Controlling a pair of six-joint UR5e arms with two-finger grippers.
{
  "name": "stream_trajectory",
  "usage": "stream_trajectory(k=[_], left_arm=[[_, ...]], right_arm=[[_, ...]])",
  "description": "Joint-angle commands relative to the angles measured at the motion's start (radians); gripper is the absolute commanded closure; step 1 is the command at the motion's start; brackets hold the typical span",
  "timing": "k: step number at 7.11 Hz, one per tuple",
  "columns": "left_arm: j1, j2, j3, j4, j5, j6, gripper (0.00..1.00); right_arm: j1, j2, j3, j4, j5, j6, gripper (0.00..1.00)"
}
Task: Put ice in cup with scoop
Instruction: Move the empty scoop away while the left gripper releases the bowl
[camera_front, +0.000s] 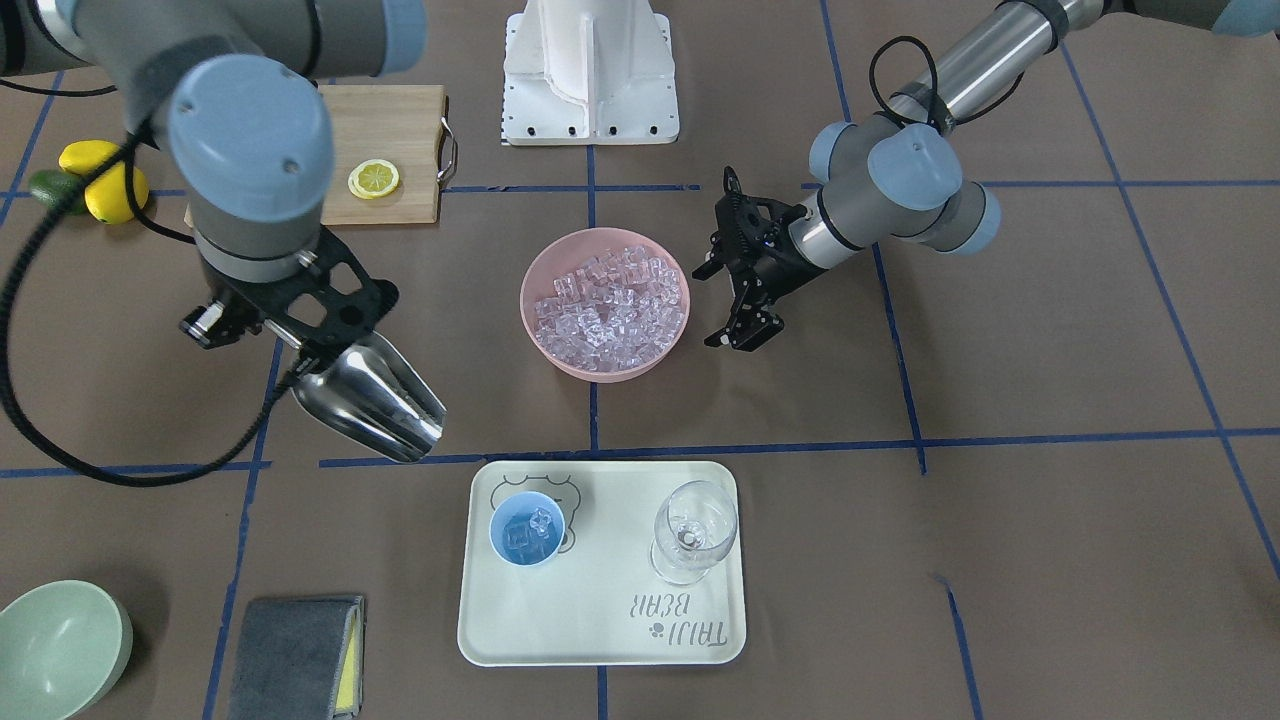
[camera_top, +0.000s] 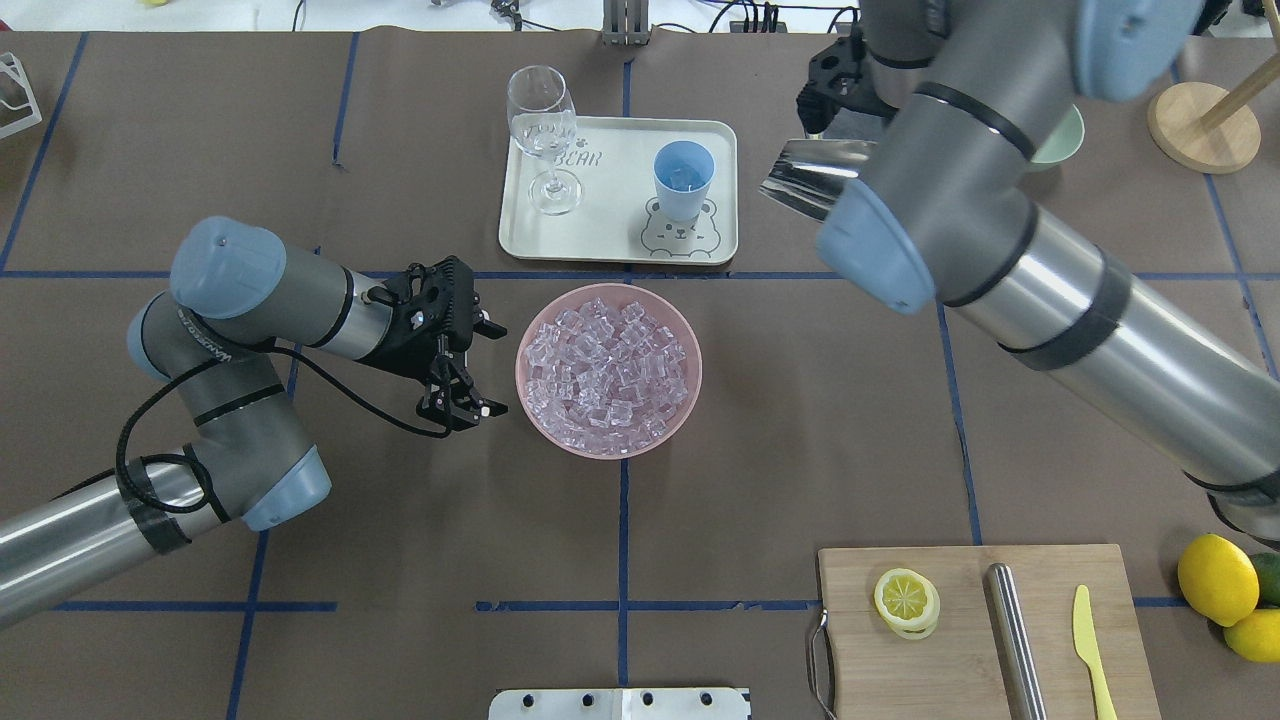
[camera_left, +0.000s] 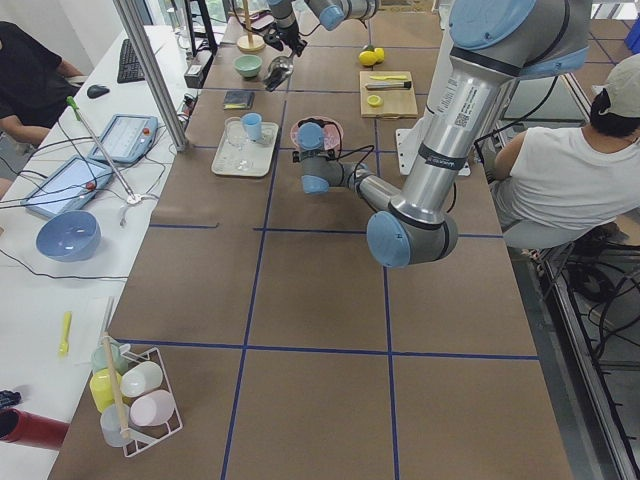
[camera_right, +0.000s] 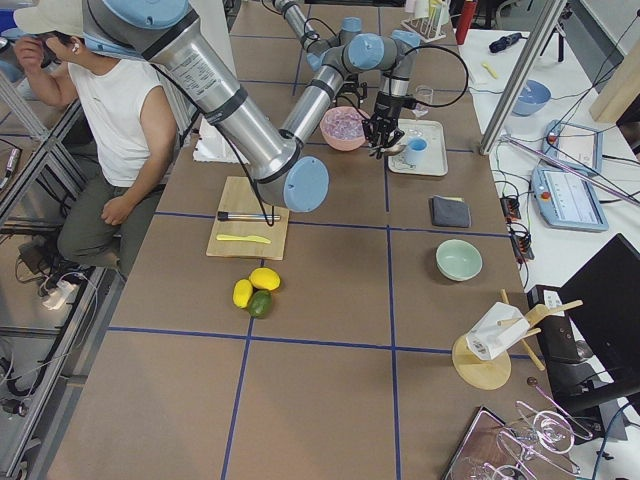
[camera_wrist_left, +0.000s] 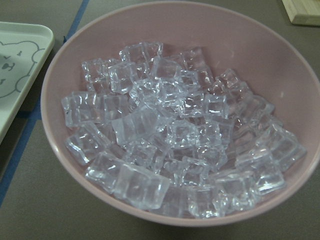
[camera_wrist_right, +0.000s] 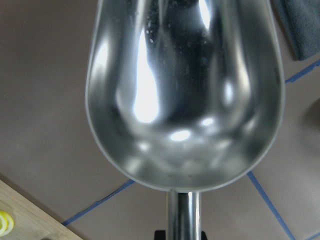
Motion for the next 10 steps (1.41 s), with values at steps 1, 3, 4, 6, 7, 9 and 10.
stream_trajectory(k=[1,3,4,6,7,9,10], left_arm=[[-0.084,0.069,-0.077,0.006,-0.045,-0.001,0.0],[-0.245,0.15,-0.149,0.004,0.013,0.007,0.0],[-0.29,0.214,-0.187,-0.003,0.069,0.012,0.0],[-0.336,0.322,-0.321,0.001,0.338,0.003,0.0],[-0.338,0.353,-0.323,0.001,0.443,-0.002,0.0],[-0.336,0.411,-0.301,-0.025,0.632,-0.007,0.02],[-0.333,0.42,-0.32,-0.02,0.682,-0.013,0.03]], right_arm=[[0.033,-0.099,0.077,0.023,0.048,0.009,1.0],[0.09,-0.211,0.144,0.093,0.135,0.013,1.0],[0.102,-0.286,0.152,0.18,0.149,0.019,1.0],[0.223,-0.398,0.153,0.282,0.224,0.041,1.0],[0.302,-0.402,0.156,0.29,0.226,0.05,1.0],[0.337,-0.444,0.153,0.29,0.225,0.05,1.0],[0.337,-0.44,0.143,0.319,0.206,0.056,1.0]])
